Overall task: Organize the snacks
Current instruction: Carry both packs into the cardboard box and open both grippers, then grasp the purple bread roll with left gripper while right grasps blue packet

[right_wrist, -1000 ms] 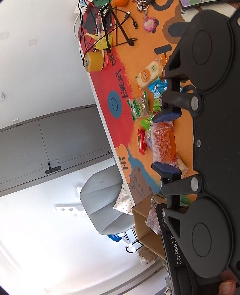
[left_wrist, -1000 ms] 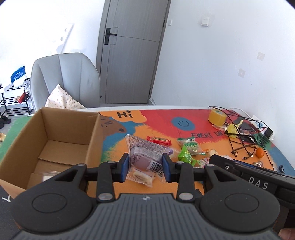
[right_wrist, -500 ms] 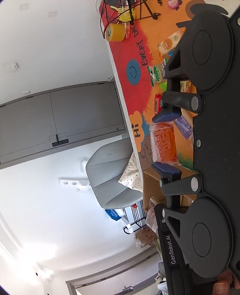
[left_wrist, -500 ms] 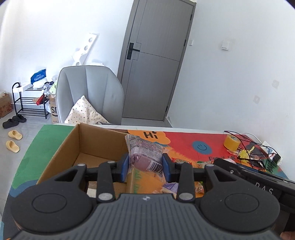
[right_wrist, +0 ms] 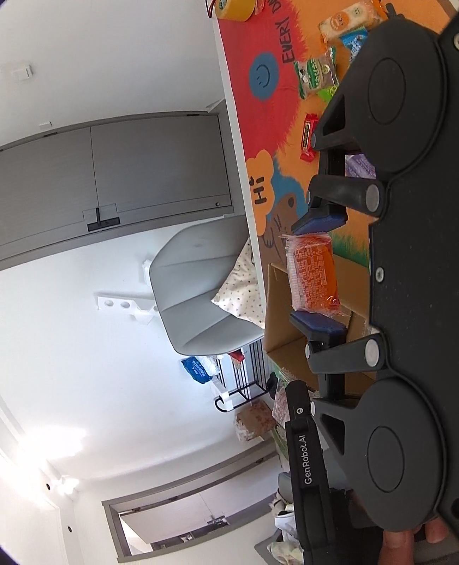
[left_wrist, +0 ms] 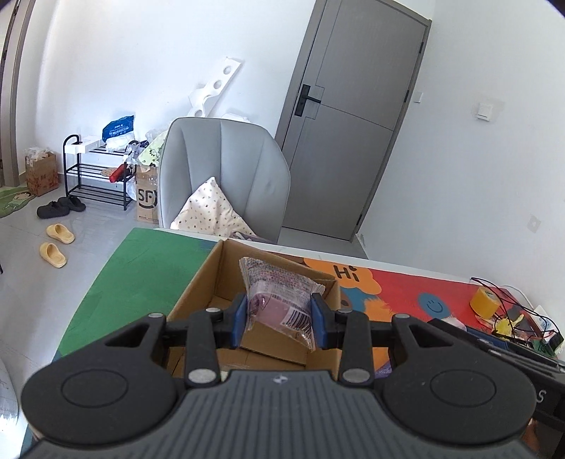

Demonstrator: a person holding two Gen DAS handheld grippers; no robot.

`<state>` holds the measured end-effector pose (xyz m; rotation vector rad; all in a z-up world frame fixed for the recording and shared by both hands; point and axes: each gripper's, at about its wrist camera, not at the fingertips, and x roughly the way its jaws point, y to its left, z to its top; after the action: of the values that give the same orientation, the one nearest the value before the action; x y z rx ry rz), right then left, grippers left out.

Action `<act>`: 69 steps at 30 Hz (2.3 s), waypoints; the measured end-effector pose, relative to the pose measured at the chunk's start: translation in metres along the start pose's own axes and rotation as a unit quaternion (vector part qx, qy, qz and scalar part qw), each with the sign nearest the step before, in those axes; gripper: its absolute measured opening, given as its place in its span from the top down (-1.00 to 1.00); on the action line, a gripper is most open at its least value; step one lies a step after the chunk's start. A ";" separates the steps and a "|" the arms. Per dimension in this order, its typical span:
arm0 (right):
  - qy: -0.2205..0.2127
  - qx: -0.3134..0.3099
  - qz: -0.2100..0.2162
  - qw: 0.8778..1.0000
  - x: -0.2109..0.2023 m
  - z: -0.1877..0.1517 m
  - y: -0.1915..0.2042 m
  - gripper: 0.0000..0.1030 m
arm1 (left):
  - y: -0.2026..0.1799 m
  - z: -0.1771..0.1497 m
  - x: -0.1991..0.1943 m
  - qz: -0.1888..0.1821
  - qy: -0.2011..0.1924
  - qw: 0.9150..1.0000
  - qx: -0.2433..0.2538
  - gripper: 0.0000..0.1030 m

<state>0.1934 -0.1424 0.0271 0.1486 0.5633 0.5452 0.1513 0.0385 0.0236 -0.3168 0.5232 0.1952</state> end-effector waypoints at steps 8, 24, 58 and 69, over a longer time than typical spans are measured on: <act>0.019 -0.013 0.035 0.999 0.026 0.005 0.017 0.08 | 0.019 0.000 0.009 0.023 0.008 1.000 -0.016 0.26; 0.023 -0.040 0.052 0.998 0.041 0.006 0.045 -0.41 | 0.050 0.004 -0.012 0.051 -0.034 0.997 -0.050 -0.54; 0.003 0.041 -0.062 0.997 -0.037 -0.016 -0.063 -0.83 | -0.034 -0.020 -0.014 -0.019 -0.009 1.000 0.023 -0.87; -0.001 0.078 -0.111 0.991 -0.049 -0.026 -0.105 -0.82 | -0.071 -0.027 0.008 -0.058 0.008 0.997 0.054 -0.87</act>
<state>0.1915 -0.2573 -0.0012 0.2316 0.6127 0.2854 0.1643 -0.0361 0.0145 -0.2430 0.5267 0.0526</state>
